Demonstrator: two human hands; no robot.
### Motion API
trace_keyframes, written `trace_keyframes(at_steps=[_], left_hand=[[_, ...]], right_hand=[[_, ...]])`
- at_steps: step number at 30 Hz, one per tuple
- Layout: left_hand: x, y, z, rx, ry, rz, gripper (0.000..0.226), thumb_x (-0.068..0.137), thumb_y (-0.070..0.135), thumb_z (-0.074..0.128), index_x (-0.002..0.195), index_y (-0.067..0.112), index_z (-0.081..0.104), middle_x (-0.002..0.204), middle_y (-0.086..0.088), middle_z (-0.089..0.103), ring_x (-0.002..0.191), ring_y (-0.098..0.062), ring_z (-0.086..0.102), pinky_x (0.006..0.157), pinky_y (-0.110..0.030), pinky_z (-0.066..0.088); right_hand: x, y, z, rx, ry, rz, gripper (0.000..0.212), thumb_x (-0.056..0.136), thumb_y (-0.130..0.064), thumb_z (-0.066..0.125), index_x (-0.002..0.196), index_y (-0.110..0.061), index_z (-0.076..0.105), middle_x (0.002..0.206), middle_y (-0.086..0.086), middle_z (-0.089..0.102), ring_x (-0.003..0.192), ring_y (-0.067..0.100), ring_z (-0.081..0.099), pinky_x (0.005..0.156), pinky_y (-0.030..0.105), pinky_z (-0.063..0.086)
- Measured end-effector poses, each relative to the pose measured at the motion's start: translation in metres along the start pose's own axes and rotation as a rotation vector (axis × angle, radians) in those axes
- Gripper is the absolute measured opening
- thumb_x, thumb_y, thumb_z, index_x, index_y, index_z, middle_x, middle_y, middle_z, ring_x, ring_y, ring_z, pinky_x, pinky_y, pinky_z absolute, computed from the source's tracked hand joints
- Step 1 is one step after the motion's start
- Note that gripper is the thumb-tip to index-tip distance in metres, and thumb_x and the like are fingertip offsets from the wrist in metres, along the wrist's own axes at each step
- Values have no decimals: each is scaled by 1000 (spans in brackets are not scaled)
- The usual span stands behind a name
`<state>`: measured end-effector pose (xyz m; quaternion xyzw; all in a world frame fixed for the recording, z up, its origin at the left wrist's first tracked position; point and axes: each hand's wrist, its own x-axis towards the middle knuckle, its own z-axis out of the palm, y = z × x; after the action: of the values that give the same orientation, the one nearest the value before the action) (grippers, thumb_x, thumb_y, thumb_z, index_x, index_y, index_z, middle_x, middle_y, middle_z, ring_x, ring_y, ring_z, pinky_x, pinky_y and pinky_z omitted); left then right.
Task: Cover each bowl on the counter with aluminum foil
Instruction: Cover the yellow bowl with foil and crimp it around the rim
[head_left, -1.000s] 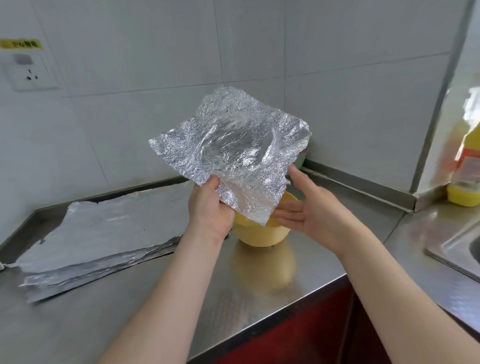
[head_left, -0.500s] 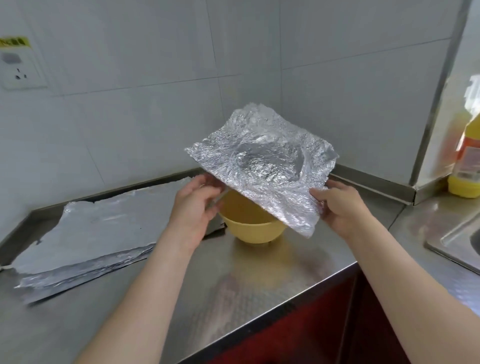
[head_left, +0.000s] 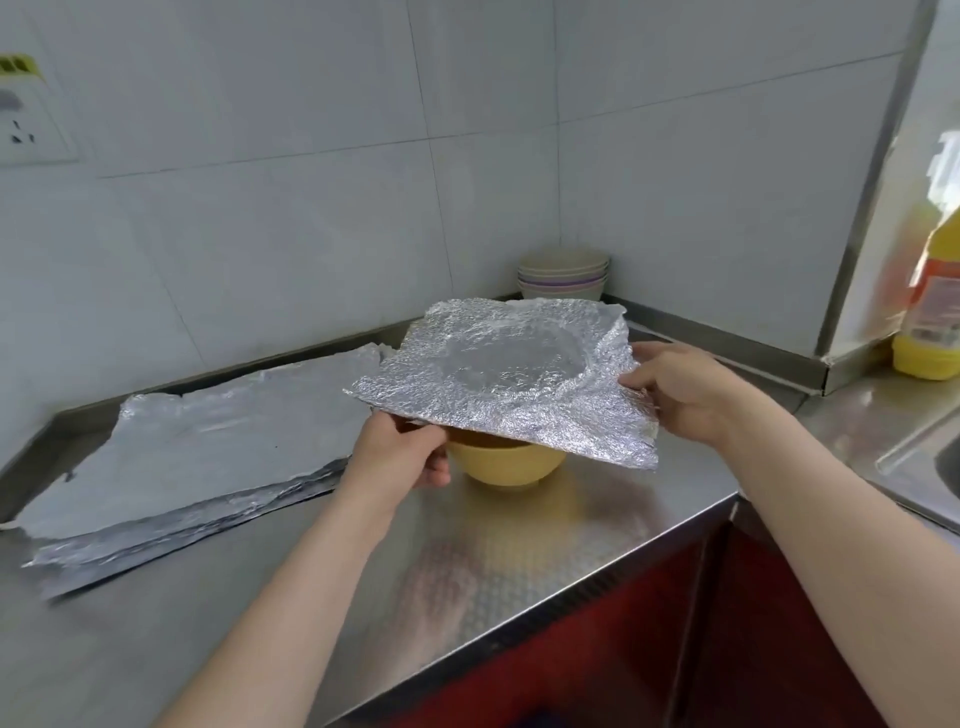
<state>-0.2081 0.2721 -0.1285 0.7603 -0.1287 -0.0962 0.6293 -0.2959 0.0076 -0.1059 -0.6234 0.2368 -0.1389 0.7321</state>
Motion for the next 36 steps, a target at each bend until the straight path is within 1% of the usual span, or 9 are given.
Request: trace_keyframes(at_steps=[6,10,13,17,20,23,27,32,36], left_hand=[[-29,4,-24,-238,-76,-28,22,86,-14,41,85,-2,59,69,-11,66,51,-17,60,46,-23,52],[-14,11,-62,-613,18,-200,31,92,19,37,101,3,62,79,-12,72,58,-24,68,49,-27,56],[6,16,-72,-399,-97,-287,43,92,44,46,108,7,62,85,-10,74,59,-21,68,49,-28,55],[18,23,-47,-174,-156,-172,11,92,6,57,101,2,63,74,-1,74,58,-5,68,44,-16,50],[31,20,-42,-181,-122,-125,26,85,-5,61,111,-3,62,97,-17,73,72,-18,72,60,-29,59],[37,22,-43,-207,-66,-144,39,75,-7,68,114,-4,62,90,-18,73,68,-25,71,60,-34,60],[41,20,-41,-215,-35,-126,39,76,-8,69,114,-5,62,81,-14,73,64,-23,70,61,-34,60],[39,15,-43,-172,87,-11,71,76,-5,74,134,25,46,98,-16,67,69,-15,70,69,-34,58],[29,14,-43,-134,61,167,54,86,0,67,121,37,50,100,-11,67,77,-12,68,74,-34,56]], right_hand=[[2,-1,10,6,6,10,55,77,21,38,123,-3,57,123,31,59,92,36,60,93,53,47],[-2,-6,3,46,29,-21,49,80,18,39,115,-8,60,101,23,60,79,34,55,72,42,48],[-6,-9,-1,60,-16,-58,56,70,10,49,117,-17,62,106,24,56,86,33,46,77,43,37],[-8,-12,-4,108,-111,-124,58,77,13,47,126,-15,59,107,24,60,85,35,49,80,45,38],[-7,-10,-5,58,-184,-127,43,85,10,56,124,-10,58,112,20,68,98,39,65,92,49,51],[-9,-4,-2,-6,-118,-128,32,88,8,59,118,-5,57,110,19,68,99,36,67,89,48,54],[-3,1,2,10,41,-132,53,83,9,65,132,-5,49,110,17,64,95,37,67,83,48,56],[0,-4,6,29,109,-92,62,73,8,77,128,-2,51,108,19,63,75,26,68,58,29,56],[3,-6,5,46,157,-86,61,67,3,82,123,-2,58,108,20,65,79,28,67,74,39,58]])
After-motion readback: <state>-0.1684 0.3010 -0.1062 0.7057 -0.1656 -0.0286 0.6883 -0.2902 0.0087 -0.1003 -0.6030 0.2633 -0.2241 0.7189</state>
